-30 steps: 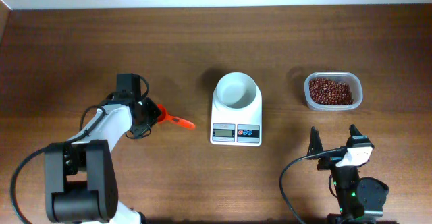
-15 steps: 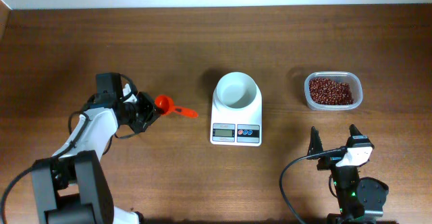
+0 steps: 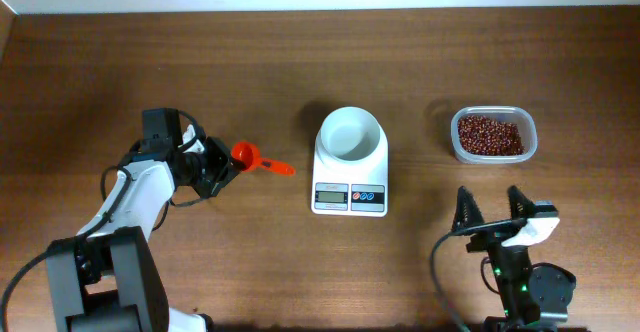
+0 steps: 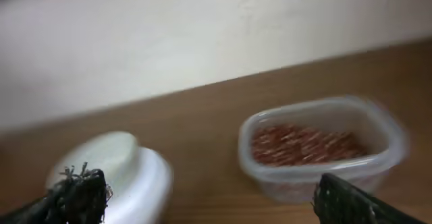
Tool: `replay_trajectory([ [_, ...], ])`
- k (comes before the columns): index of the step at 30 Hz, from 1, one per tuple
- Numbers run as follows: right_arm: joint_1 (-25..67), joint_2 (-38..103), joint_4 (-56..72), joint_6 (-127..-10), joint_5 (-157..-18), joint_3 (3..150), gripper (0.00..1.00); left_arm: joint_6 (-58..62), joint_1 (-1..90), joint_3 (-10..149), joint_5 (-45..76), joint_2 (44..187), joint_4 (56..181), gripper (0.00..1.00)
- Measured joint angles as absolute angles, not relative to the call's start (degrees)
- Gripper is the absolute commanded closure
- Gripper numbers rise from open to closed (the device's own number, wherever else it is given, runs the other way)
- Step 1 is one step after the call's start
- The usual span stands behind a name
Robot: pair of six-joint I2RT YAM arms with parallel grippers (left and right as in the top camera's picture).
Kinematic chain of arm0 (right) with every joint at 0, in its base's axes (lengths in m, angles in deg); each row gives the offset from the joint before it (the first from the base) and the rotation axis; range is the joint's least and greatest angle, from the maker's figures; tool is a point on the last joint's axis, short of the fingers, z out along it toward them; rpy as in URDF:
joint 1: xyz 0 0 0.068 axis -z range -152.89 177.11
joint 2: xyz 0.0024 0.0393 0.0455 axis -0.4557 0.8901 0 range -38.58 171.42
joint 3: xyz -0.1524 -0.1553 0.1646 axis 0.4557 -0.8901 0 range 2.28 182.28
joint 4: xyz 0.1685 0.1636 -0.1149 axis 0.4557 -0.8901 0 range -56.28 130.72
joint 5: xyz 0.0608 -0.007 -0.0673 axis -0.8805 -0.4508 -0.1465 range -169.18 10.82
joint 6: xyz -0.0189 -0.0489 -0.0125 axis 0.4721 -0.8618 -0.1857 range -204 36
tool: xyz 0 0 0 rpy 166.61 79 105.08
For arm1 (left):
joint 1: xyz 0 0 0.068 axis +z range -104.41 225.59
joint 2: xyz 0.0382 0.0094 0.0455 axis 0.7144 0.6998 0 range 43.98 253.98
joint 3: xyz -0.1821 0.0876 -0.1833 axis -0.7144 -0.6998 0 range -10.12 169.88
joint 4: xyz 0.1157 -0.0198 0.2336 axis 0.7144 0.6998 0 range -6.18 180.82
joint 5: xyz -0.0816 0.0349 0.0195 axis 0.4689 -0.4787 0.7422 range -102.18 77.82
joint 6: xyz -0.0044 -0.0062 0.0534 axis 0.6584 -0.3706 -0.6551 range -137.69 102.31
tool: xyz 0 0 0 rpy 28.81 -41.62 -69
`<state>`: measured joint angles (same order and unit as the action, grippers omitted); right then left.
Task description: Scoop and weigh 50g on scale
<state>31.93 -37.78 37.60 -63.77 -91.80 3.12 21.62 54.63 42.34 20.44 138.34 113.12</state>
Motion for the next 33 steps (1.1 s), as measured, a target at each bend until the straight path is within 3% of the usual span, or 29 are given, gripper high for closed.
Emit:
replay_trajectory([
  [4,31.93,-37.78,37.89,-38.49,-100.59,3.12,0.01,21.62,54.63,42.34,20.44,138.34,113.14,1.00],
  [10,31.93,-37.78,38.08,-24.47,-110.29,3.12,0.01,21.62,54.63,42.32,20.44,138.34,113.14,1.00],
  [23,31.93,-34.35,38.41,-28.76,-122.38,7.89,0.00,21.62,54.63,42.34,20.57,138.34,116.86,1.00],
  [33,31.10,-3.94,38.28,-31.34,-136.30,28.43,0.04,21.62,54.63,42.32,19.50,133.14,120.92,1.00],
])
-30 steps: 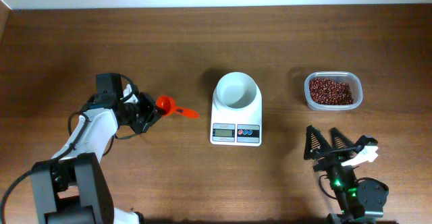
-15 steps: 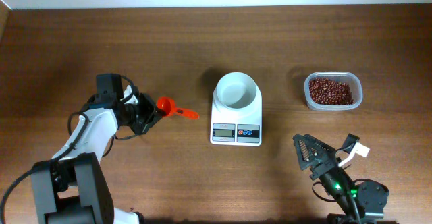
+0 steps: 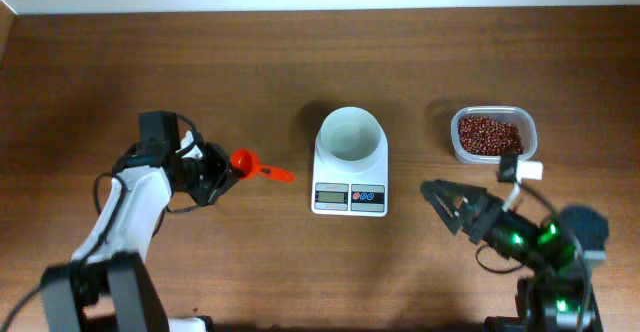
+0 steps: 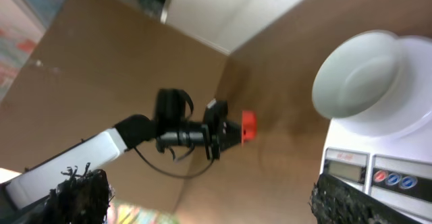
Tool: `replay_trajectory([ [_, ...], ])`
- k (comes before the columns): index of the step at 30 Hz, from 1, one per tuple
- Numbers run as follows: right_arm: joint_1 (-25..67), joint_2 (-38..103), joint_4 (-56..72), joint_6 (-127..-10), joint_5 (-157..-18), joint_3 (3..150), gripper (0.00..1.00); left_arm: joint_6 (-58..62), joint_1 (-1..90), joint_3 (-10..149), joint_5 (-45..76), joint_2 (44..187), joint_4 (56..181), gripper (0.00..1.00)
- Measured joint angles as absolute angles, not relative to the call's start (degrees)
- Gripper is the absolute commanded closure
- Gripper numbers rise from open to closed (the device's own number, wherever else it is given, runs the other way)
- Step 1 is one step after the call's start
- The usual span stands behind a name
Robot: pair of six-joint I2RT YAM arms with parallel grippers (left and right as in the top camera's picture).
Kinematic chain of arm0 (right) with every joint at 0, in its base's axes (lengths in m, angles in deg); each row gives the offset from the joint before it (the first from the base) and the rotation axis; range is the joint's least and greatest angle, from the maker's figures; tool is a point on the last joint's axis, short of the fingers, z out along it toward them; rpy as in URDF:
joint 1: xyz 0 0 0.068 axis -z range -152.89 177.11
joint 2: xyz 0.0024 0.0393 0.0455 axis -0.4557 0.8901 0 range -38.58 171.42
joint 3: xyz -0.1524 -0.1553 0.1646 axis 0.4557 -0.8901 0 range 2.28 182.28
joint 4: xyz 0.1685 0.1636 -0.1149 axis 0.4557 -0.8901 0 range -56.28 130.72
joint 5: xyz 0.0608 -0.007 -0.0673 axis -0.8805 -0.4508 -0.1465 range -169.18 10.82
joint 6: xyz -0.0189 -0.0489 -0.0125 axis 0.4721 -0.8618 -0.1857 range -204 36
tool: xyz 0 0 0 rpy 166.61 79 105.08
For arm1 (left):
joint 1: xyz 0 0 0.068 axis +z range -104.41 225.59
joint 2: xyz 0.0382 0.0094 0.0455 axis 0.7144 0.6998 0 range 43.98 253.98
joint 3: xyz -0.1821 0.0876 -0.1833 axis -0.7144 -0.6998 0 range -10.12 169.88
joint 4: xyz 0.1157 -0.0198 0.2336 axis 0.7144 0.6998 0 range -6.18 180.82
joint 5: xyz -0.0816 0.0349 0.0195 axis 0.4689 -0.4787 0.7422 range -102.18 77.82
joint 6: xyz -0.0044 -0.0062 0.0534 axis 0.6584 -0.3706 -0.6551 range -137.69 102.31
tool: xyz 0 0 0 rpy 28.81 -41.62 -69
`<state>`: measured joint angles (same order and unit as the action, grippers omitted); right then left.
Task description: Scoop and weigh 50g on scale
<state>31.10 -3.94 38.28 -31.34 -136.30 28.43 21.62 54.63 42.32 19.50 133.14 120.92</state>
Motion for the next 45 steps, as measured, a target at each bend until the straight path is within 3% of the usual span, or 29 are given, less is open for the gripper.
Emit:
replay_trajectory([
  [6,18.53,6.68,38.15,-33.92,-135.67,30.20,0.01,21.62,54.63,42.32,13.66,121.01,126.93,1.00],
  [14,-8.96,16.89,43.61,-36.23,-111.65,30.25,0.00,22.96,54.63,42.34,6.58,108.14,138.04,1.00],
  [20,-19.52,25.96,56.88,-36.15,-100.17,30.49,0.22,28.97,54.63,42.26,5.07,107.61,145.45,1.00],
  [29,-20.61,33.89,62.65,-27.27,-97.57,30.60,0.36,32.31,50.39,42.26,3.00,107.61,145.53,1.00],
  [37,-20.61,34.42,67.46,-25.22,-100.11,30.58,0.36,39.35,41.08,42.26,-2.82,107.61,145.07,1.00],
  [45,-20.61,34.50,64.73,-25.79,-101.84,30.58,0.36,42.71,39.70,42.26,-14.97,107.61,144.48,1.00],
])
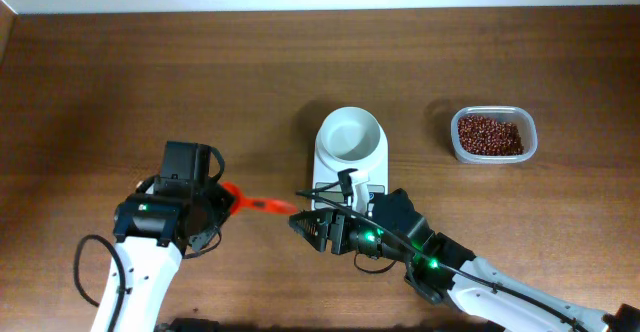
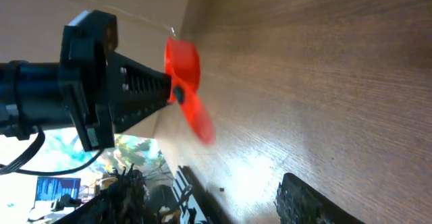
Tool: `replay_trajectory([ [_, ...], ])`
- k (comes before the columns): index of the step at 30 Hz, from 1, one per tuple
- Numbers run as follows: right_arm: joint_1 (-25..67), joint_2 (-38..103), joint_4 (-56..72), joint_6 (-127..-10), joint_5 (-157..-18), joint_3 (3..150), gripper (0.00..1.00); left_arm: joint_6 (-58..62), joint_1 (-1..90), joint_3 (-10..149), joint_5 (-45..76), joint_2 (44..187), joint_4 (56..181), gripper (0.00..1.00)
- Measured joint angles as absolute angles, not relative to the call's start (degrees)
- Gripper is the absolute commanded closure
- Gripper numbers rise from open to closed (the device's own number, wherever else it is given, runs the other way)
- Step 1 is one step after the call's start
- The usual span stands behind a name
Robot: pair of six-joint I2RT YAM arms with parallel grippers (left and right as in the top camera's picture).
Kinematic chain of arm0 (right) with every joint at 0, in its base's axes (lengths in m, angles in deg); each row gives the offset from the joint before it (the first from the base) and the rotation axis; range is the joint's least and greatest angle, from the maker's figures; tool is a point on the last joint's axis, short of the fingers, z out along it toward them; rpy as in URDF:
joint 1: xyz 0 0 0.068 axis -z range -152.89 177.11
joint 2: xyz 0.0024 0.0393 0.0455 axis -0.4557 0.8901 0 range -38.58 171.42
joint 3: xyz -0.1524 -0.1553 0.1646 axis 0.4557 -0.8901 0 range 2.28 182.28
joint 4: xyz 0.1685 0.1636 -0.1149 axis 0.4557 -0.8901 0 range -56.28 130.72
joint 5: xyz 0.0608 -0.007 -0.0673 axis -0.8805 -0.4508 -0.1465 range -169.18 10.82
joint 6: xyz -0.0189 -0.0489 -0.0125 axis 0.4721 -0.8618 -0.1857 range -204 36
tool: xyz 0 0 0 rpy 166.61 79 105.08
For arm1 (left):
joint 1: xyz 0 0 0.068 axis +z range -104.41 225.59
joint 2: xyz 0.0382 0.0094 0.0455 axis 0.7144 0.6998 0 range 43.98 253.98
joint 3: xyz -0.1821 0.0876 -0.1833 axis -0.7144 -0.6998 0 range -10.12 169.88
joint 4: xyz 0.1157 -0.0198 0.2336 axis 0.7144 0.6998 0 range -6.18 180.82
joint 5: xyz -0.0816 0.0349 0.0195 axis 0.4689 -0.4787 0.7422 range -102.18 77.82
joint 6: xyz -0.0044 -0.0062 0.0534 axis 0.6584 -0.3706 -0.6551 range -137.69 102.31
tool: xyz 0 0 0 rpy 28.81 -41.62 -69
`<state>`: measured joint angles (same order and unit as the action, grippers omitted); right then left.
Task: Scoop and weigh 50g on scale
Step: 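Reach the right gripper to the scoop handle near the scale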
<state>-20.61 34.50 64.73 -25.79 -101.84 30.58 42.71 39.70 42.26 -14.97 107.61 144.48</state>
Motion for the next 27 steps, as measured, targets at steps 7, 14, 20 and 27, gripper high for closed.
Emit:
replay_trajectory([
  [7,-20.61,34.50,64.71,-25.90,-102.45,30.58,0.36,44.79,39.33,42.26,-15.74,107.61,144.07,1.00],
  [14,-20.61,34.50,65.23,-25.92,-102.86,30.58,0.36,45.18,33.32,42.28,-11.41,111.02,144.00,1.00],
  [20,-20.61,34.50,65.21,-25.92,-103.28,30.58,0.37,45.18,31.07,42.26,-7.95,115.68,143.94,1.00],
  [27,-20.61,34.50,65.21,-25.98,-103.30,30.58,0.47,45.21,30.85,42.28,-1.07,116.01,141.25,1.00],
])
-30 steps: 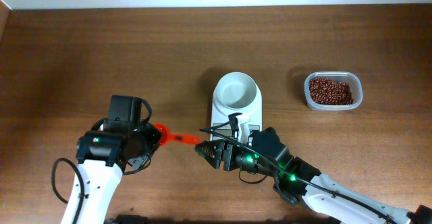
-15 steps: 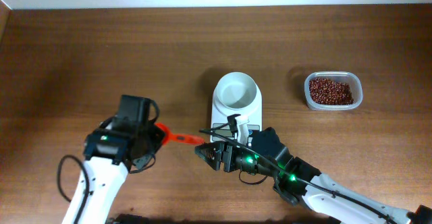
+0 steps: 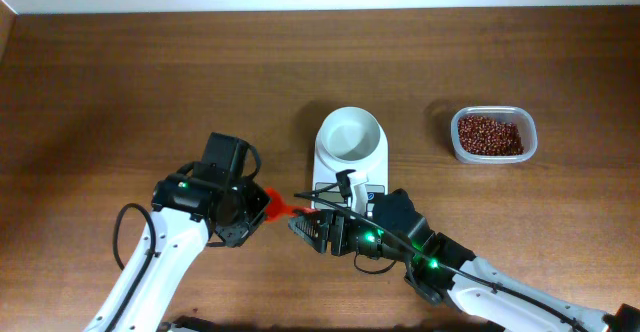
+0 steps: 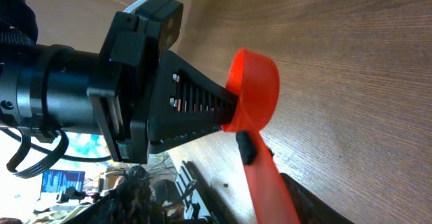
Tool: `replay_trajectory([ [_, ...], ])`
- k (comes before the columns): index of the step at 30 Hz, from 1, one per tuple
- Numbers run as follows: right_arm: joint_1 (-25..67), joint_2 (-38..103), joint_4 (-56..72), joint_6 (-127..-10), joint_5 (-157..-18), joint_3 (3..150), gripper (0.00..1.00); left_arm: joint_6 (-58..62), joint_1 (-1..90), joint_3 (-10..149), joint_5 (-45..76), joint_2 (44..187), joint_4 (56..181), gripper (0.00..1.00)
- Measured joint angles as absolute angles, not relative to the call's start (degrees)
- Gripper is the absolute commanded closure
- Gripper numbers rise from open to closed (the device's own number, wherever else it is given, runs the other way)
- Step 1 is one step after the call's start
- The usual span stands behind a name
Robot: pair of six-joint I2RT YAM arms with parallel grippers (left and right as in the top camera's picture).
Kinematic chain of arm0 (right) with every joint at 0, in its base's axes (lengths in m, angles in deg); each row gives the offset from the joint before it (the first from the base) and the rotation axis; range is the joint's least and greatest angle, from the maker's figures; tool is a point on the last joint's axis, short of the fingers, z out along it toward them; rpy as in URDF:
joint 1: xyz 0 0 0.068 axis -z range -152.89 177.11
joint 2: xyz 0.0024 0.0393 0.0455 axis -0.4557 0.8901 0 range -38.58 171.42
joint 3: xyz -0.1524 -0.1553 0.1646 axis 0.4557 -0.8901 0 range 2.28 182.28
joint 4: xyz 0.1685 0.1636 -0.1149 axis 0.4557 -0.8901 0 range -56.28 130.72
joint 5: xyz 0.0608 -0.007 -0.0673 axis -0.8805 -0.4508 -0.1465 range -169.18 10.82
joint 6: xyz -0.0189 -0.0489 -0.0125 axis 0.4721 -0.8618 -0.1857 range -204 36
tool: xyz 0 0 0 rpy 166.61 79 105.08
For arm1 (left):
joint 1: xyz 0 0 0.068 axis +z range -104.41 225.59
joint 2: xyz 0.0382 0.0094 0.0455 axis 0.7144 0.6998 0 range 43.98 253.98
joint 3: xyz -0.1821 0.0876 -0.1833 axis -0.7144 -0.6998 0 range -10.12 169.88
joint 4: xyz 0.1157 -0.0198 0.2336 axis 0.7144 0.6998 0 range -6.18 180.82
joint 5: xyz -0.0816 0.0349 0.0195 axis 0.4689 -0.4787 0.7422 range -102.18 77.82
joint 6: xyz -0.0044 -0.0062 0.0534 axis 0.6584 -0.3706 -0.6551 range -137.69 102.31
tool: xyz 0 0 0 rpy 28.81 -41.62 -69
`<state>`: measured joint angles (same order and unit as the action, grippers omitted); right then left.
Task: Scoop and weigh 50g on scale
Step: 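Reach the right gripper to the scoop handle near the scale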
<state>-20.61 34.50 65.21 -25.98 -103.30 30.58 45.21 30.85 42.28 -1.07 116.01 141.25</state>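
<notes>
My left gripper [image 3: 250, 212] is shut on the bowl end of the orange scoop [image 3: 275, 207], held in front of the scale and to its left. In the right wrist view the scoop [image 4: 253, 92] points its handle [image 4: 270, 187] down between my right gripper's [image 4: 216, 207] spread fingers, close to the right one [image 4: 317, 204]. The right gripper [image 3: 305, 226] is open and faces left. The white scale [image 3: 350, 194] carries an empty white bowl [image 3: 350, 135]. A clear tub of red beans [image 3: 492, 134] stands to the right of it.
The right arm [image 3: 430, 257] stretches across the table's front, just before the scale. The left arm [image 3: 160, 257] comes in from the front left. A pale wall runs along the table's far edge [image 3: 320, 12].
The left gripper has moved right with the scoop, toward the right gripper. The scoop's handle now lies between the right gripper's open fingers. The right arm has hardly moved.
The left gripper first held the scoop left of the scale, while the open right gripper sat at the front right facing the beans. The right gripper then turned left, and later lay in front of the scale near the scoop. Now the handle is between its fingers.
</notes>
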Motion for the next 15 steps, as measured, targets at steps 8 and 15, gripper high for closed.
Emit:
replay_trajectory([
  [8,-20.61,34.50,65.16,-25.92,-103.50,30.58,0.58,45.25,27.62,42.26,0.92,116.01,141.21,1.00],
  [15,-20.61,34.50,64.95,-25.92,-103.50,30.58,0.60,45.40,26.41,42.28,0.94,115.98,141.21,1.00],
])
